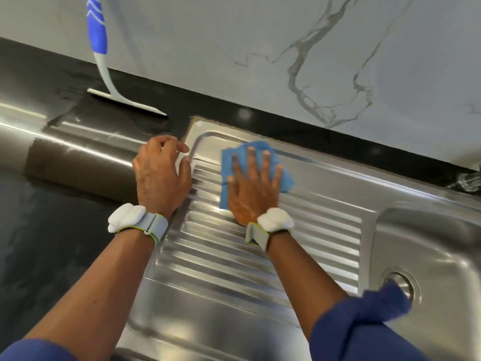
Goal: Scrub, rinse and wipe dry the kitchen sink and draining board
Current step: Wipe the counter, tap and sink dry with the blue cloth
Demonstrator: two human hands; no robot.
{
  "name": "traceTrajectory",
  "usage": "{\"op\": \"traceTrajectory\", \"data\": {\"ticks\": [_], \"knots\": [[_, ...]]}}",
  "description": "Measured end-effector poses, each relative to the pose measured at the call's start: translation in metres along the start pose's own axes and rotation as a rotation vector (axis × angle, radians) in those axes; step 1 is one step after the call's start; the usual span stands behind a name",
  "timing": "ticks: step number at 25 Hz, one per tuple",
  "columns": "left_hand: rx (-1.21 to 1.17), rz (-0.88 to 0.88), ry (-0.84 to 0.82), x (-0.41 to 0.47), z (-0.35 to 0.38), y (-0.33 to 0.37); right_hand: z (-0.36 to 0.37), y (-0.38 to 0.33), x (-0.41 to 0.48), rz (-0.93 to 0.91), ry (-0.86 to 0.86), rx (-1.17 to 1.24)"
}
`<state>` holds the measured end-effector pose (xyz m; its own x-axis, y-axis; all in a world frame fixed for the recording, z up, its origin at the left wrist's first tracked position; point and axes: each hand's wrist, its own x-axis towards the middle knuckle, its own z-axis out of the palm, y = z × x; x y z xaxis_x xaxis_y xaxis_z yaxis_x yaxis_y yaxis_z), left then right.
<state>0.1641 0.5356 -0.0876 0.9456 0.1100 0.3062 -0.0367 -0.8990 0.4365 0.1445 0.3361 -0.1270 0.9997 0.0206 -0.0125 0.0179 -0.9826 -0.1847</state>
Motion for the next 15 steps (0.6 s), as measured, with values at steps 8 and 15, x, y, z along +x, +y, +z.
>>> {"op": "traceTrajectory", "data": {"ticks": [8,15], "knots": [[0.027,-0.089,0.083,-0.027,-0.003,-0.026,-0.014,0.044,-0.027,-0.714,-0.077,-0.112],[0.006,-0.077,0.075,-0.027,-0.001,-0.027,0.012,-0.061,0.0,-0.269,-0.005,-0.092]]}}
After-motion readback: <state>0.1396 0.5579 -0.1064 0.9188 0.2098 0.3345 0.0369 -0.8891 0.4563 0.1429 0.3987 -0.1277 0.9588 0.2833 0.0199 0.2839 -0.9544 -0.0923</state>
